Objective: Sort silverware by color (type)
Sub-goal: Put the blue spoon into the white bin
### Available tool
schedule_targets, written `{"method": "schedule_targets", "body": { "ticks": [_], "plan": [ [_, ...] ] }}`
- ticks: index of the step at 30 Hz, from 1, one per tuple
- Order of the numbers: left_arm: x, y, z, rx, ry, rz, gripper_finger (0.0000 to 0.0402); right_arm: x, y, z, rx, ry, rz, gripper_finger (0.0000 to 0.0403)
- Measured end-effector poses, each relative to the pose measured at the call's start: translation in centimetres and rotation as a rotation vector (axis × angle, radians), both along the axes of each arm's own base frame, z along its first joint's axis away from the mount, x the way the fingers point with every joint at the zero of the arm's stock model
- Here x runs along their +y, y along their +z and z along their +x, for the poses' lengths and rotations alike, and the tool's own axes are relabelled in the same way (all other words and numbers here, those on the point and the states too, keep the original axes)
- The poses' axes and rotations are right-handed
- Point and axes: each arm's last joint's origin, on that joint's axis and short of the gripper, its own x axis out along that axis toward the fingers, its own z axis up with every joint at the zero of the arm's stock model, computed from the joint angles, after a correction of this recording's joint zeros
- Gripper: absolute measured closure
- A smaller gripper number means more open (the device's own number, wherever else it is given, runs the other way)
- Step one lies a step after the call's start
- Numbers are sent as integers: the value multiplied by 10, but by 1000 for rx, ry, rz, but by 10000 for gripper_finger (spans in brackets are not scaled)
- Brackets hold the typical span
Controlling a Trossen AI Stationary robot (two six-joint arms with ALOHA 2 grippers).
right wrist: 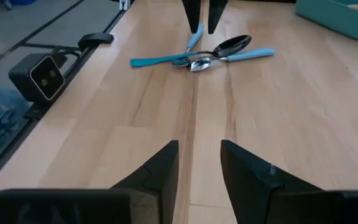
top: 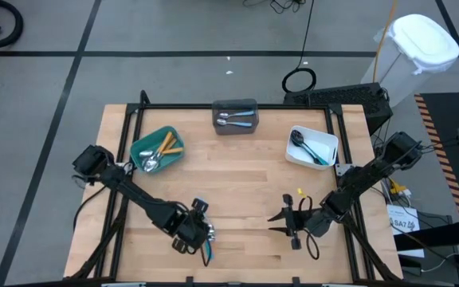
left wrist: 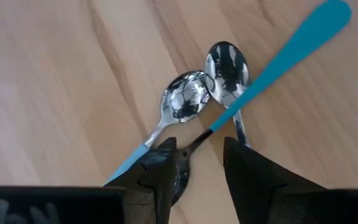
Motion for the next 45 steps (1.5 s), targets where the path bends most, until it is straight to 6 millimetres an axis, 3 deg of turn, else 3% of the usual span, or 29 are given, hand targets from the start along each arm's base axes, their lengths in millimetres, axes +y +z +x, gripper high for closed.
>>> {"method": "schedule_targets", "body": {
  "ticks": [10, 15, 19, 30, 37, 45],
  "plan": [
    [0, -4, 2, 29, -233, 45, 268, -8, 2, 7, -17, -37, -6, 289],
    [1, -4, 2, 28, -333, 86, 268, -14, 3, 10, -47, -137, -8, 289],
    [5, -5, 5, 33, -364, 107, 268, -18, 4, 13, -71, -200, -12, 289],
    [8, -37, 12, 145, -437, 169, 268, -24, 8, 18, -104, -260, 90, 289],
    [15, -39, 17, 154, -463, 147, 271, -23, 9, 19, -112, -268, 117, 289],
    [22, -40, 22, 152, -577, 104, 306, -23, 10, 19, -120, -270, 123, 289]
  ]
}}
